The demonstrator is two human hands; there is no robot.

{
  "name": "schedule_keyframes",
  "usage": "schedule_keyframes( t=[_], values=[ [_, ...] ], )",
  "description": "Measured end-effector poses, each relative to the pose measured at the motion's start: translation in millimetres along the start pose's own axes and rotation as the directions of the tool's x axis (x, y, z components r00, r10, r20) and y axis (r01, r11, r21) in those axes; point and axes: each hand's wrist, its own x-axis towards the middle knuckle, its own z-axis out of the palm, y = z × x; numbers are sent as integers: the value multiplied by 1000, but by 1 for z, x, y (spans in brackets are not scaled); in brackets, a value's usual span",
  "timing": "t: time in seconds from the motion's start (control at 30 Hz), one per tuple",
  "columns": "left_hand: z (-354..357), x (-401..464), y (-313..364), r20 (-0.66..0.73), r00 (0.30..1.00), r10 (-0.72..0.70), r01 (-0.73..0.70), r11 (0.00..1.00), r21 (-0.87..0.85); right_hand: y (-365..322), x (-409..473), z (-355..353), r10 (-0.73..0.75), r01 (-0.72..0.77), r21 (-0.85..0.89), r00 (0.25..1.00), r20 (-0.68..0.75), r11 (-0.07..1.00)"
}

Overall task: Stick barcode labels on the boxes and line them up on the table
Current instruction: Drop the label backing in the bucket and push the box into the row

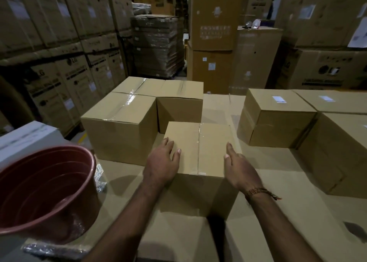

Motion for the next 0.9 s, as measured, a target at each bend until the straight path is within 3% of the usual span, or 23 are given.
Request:
schedule_keyframes(
  t=[0.1, 0.3, 0.4, 0.5, 0.7, 0.9],
  values=[
    [-2, 26, -13, -24, 997, 69, -68, 998, 13, -12, 28, 8, 9, -10, -8, 1000, -21, 1000],
    [-27, 79, -53, -161, 971, 174, -130, 959, 252, -29, 87, 26, -2, 1, -8, 998, -63, 1000],
    [-45, 105, -70, -245, 962, 122, -51, 960, 276, -41, 115, 36, 5, -5, -6, 997, -79, 1000],
    [-56, 123, -80, -324, 946, -19, 87, 977, 195, -52, 136, 46, 3, -2, 9, 995, -99, 1000],
    [-55, 142, -99, -177, 974, -144, 178, 964, 196, -69, 167, 60, 8, -7, 9, 992, -123, 1000],
    [-63, 142, -99, -73, 990, -124, 139, 954, 267, -85, 186, 73, 8, -7, 13, 989, -145, 1000]
  ],
)
